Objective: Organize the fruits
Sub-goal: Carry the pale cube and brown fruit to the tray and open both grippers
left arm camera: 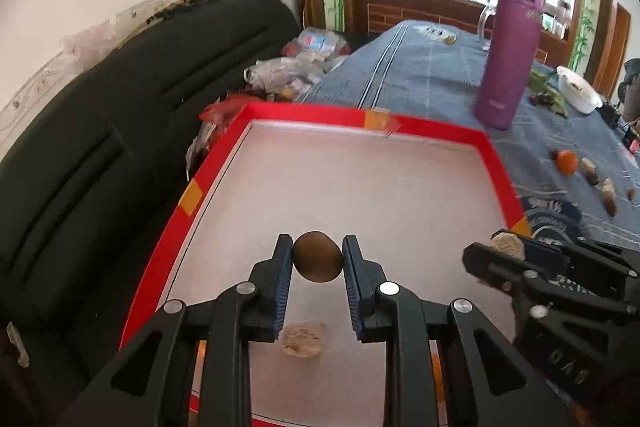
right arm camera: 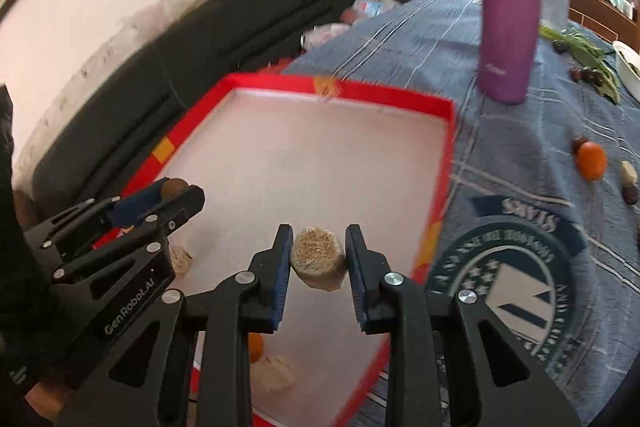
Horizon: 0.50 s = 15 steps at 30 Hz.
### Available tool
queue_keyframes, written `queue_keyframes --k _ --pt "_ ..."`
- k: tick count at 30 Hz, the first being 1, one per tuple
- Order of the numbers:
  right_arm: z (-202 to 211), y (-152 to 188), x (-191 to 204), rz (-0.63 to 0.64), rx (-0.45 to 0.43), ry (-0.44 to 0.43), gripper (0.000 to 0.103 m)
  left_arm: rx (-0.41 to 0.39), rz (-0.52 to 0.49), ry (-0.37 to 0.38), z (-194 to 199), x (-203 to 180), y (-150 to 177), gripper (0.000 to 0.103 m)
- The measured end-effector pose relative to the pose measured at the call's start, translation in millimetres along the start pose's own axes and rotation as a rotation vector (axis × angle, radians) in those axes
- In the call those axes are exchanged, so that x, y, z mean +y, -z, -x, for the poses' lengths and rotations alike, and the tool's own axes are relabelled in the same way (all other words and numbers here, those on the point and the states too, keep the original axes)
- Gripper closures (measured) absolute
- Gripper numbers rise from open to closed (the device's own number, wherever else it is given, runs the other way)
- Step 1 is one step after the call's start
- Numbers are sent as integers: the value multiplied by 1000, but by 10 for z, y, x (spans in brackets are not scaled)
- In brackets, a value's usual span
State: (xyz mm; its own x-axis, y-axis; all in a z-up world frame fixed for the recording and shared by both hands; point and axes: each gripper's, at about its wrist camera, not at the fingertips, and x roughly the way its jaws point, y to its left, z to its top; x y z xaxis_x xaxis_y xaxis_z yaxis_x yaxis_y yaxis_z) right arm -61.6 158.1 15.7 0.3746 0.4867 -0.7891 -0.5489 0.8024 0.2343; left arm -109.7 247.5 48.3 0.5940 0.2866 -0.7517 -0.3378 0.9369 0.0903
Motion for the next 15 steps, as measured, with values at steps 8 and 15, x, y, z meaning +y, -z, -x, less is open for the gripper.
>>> queue_keyframes --k 8,15 --pt "-192 36 109 18 54 36 73 50 5 -15 -143 80 55 78" --pt "-169 -1 71 8 74 2 68 74 26 -26 -169 132 65 45"
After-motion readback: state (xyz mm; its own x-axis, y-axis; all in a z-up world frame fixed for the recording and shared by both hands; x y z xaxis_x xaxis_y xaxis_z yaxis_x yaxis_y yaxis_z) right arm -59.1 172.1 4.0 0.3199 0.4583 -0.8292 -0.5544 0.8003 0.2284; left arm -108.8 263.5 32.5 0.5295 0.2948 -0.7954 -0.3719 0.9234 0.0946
